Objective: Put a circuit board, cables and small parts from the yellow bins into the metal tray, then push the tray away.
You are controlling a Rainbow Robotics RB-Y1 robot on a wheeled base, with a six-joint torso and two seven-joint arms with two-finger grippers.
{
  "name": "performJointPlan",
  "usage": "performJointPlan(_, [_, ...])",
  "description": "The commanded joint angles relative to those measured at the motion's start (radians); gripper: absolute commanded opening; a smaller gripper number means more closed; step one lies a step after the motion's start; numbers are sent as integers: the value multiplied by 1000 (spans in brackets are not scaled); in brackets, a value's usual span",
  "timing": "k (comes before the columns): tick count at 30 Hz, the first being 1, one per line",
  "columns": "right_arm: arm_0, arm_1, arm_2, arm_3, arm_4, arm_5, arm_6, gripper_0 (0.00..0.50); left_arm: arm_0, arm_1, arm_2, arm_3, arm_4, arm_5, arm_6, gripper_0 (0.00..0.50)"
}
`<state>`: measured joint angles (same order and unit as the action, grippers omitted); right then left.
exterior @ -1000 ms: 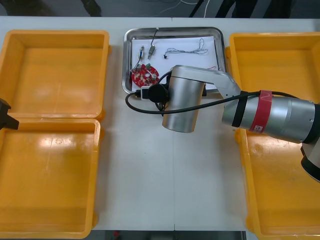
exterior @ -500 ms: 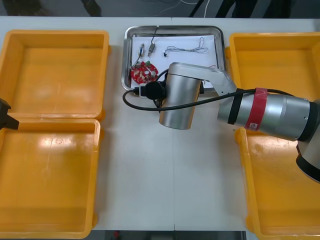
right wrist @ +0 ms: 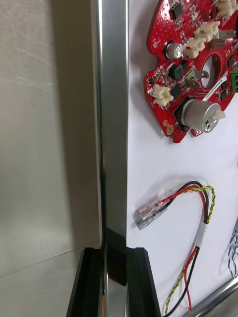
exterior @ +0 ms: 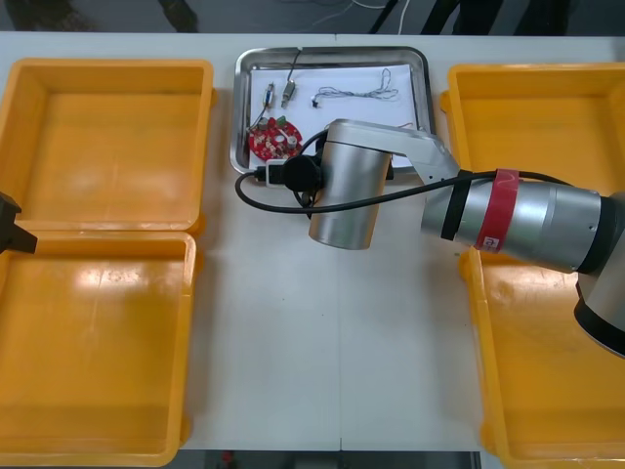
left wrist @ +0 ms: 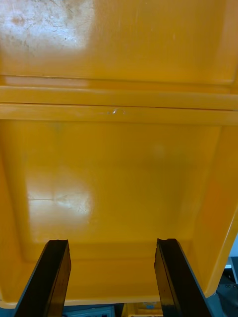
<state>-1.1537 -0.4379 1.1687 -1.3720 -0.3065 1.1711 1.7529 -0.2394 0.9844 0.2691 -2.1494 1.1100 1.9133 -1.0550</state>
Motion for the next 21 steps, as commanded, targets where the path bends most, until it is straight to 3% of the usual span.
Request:
performJointPlan(1, [-67, 22, -27, 31, -5, -33, -4, 0, 17, 46, 32, -24, 8, 7, 17, 500])
performJointPlan(18, [-95, 33, -32, 71, -34, -51, -7, 0, 17, 46, 32, -24, 8, 7, 17, 500])
performJointPlan(21, [-95, 34, -32, 71, -34, -50, -7, 190, 17, 46, 32, -24, 8, 7, 17, 500])
